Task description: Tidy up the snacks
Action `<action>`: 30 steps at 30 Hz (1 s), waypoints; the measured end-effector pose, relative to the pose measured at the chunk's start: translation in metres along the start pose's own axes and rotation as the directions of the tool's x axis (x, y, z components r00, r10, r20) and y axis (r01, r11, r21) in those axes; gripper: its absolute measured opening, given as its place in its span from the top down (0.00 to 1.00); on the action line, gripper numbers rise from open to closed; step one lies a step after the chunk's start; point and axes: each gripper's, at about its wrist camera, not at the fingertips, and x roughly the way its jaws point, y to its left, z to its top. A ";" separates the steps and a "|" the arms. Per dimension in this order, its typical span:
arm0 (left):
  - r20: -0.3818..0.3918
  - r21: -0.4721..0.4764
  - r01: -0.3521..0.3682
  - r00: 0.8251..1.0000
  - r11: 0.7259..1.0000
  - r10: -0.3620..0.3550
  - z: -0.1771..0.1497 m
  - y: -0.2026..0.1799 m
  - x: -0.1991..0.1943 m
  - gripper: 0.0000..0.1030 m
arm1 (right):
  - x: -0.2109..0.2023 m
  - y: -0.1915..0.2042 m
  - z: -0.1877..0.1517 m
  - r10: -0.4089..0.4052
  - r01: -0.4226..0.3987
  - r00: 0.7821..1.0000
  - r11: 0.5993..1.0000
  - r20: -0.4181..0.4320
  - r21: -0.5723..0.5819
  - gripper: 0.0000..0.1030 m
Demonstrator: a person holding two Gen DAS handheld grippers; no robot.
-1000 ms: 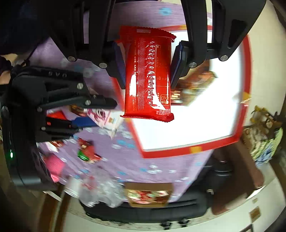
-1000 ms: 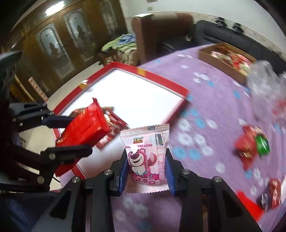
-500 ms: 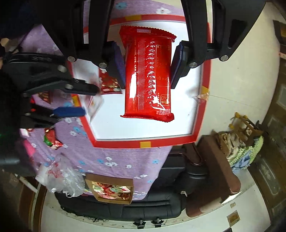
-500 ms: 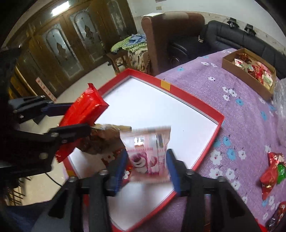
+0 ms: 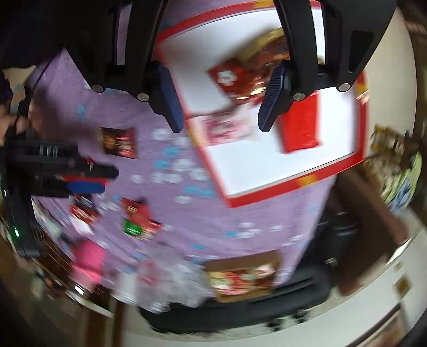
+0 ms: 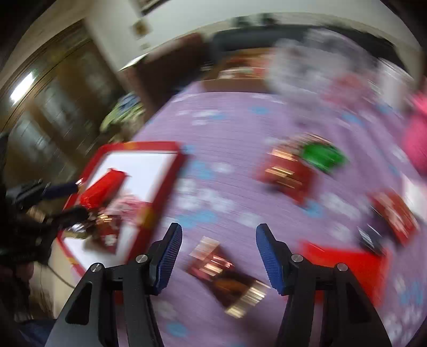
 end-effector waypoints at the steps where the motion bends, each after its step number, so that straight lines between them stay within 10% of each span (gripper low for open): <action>1: -0.010 0.025 0.020 1.000 0.999 -0.020 0.002 -0.010 0.004 0.45 | -0.008 -0.020 -0.007 -0.025 0.024 1.000 0.998 0.008 0.051 0.42; 15: -0.163 0.123 0.225 0.965 0.967 -0.204 0.034 -0.092 0.060 0.45 | -0.074 -0.127 -0.071 -0.195 0.187 0.981 0.941 -0.002 0.282 0.42; 30: -0.158 0.006 0.167 0.974 0.986 -0.164 0.018 -0.067 0.049 0.45 | -0.039 -0.099 -0.020 -0.087 0.087 0.995 0.996 -0.053 -0.018 0.42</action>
